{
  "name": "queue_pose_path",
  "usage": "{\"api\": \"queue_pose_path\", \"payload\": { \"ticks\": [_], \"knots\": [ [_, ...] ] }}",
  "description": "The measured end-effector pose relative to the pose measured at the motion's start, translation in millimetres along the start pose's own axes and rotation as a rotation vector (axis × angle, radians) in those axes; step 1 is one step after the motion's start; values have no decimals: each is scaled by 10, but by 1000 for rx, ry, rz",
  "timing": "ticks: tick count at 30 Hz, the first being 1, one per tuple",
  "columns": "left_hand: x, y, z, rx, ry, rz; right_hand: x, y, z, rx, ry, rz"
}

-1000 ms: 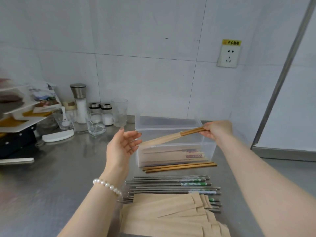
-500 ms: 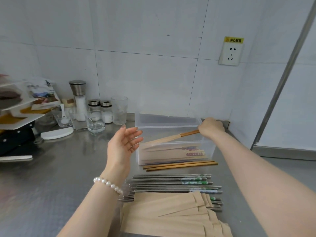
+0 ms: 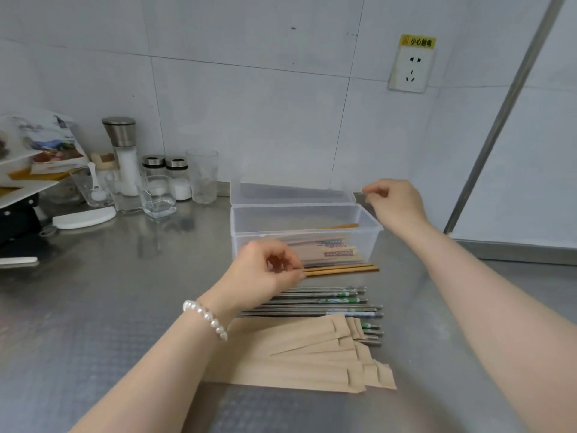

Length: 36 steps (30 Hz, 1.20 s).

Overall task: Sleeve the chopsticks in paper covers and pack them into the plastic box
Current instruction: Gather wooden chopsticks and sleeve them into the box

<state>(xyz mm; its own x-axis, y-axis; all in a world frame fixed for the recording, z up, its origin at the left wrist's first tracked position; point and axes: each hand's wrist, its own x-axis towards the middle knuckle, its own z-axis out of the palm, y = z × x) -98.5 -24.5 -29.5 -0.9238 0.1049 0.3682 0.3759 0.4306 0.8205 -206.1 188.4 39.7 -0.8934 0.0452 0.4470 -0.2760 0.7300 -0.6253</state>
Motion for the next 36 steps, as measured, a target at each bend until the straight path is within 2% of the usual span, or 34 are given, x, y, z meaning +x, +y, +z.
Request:
{"api": "queue_pose_path", "payload": {
  "ticks": [3,6,14,18,26,32,36],
  "knots": [
    [-30,-9,110,191,-182,-19,-186,65,40,22,-33,-50],
    [-63,29,153,310,-293,-42,-355,126,106,54,-142,-92],
    [-107,174,214,366,-447,-16,-687,203,228,80,-537,-164],
    [-129,202,276,287,-552,7,-730,255,154,7,-603,-201],
    [-96,147,260,109,-464,-50,-668,319,-51,116,-624,-110],
    [-54,121,214,-6,-346,-114,-759,192,-131,353,-836,-78],
    [-49,119,220,-25,-313,-125,-834,127,-75,356,-980,-114]
  ]
}}
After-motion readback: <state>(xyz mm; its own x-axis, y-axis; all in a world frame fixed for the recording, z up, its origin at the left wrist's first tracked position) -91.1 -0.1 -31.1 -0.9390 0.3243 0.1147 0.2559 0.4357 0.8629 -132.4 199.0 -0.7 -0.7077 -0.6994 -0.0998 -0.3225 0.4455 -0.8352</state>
